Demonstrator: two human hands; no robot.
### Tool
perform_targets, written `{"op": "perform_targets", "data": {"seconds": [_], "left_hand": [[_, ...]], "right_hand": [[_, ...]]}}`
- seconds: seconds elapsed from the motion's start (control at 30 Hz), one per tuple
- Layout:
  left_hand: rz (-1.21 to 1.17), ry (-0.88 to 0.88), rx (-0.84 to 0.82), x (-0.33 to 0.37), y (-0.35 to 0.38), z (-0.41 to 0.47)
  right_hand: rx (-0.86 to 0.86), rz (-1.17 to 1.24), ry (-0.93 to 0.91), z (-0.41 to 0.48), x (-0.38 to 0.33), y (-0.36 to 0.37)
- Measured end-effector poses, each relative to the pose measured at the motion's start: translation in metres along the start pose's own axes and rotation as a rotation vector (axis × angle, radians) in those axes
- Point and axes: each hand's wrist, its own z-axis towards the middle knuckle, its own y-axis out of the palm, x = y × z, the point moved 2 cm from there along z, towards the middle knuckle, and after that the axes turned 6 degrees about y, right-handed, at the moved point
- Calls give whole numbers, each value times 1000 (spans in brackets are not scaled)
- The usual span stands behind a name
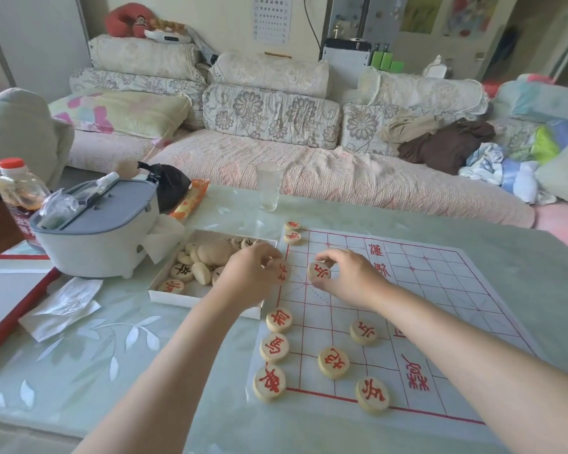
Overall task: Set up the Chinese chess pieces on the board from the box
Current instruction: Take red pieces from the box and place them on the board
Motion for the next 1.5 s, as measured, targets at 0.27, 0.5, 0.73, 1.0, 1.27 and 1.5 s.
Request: {"op": "perform_targets", "data": {"seconds": [0.27,0.5,0.73,1.0,1.27,1.5], "left_hand": [[0,54,-283,26,73,13],[35,49,-342,31,94,9],[193,51,-443,24,96,13],[313,66,-518,23,99,17],[264,86,-461,23,95,16],[26,-21,-236,30,87,20]], "right_hand": [[18,-101,124,-15,79,-30],[-83,-51,136,-21,104,-31],[-76,-65,98,-16,95,-25],[6,-92,66,-9,80,-16],[23,52,16,-9,72,-17],[-220,416,21,-17,41,-3]]}}
